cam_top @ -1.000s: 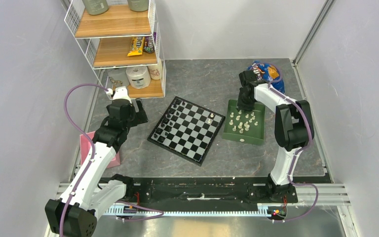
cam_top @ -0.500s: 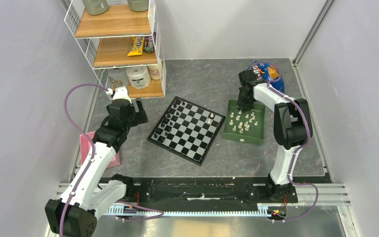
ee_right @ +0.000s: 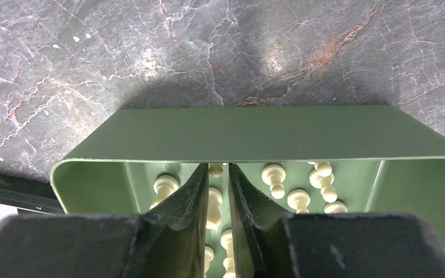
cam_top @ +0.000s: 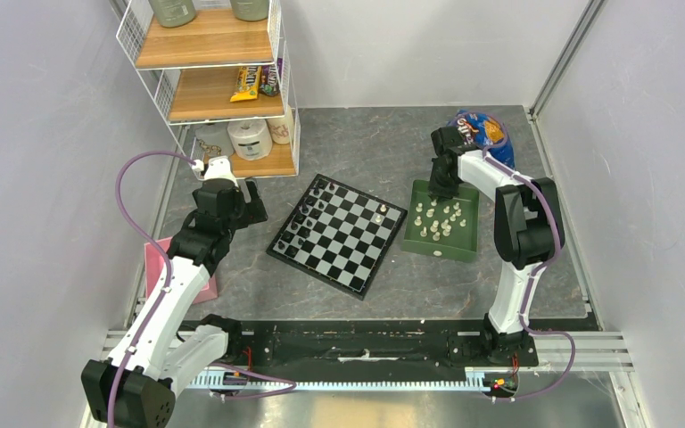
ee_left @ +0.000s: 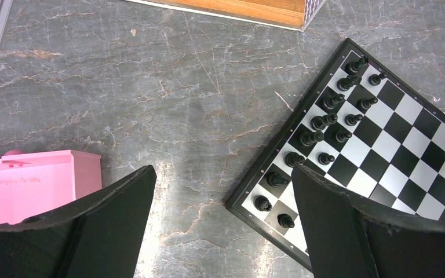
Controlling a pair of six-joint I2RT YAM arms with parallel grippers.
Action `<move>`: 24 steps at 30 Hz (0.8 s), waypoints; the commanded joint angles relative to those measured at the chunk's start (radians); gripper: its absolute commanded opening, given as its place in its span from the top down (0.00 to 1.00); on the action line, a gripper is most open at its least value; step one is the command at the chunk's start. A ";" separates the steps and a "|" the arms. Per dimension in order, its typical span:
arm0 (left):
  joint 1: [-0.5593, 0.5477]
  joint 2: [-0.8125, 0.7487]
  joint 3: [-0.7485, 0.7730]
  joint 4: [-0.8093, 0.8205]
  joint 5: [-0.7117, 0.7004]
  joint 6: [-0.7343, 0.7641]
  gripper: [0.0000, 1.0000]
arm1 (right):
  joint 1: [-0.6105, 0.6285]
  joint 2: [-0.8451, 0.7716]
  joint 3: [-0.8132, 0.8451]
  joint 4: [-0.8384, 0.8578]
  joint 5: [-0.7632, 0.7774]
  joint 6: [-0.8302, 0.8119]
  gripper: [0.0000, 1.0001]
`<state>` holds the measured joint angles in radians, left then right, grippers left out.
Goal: Set up the chess pieces on the board
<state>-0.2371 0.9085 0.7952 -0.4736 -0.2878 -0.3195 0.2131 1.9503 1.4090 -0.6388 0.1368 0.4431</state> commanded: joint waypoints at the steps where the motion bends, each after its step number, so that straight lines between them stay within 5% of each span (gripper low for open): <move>1: 0.004 -0.019 -0.003 0.018 -0.016 0.034 0.05 | -0.004 0.011 0.033 0.024 0.015 -0.014 0.75; 10: 0.004 -0.015 -0.005 0.018 -0.011 0.033 0.05 | -0.003 0.016 0.030 0.028 0.015 -0.017 0.81; 17: 0.004 -0.017 -0.005 0.018 -0.015 0.033 0.05 | -0.003 0.015 0.041 0.028 0.017 -0.021 0.74; 24: 0.004 -0.016 -0.004 0.018 -0.014 0.033 0.05 | -0.003 0.010 0.044 0.028 0.019 -0.028 0.87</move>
<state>-0.2371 0.9085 0.7952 -0.4736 -0.2878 -0.3191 0.2131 1.9629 1.4113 -0.6353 0.1368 0.4282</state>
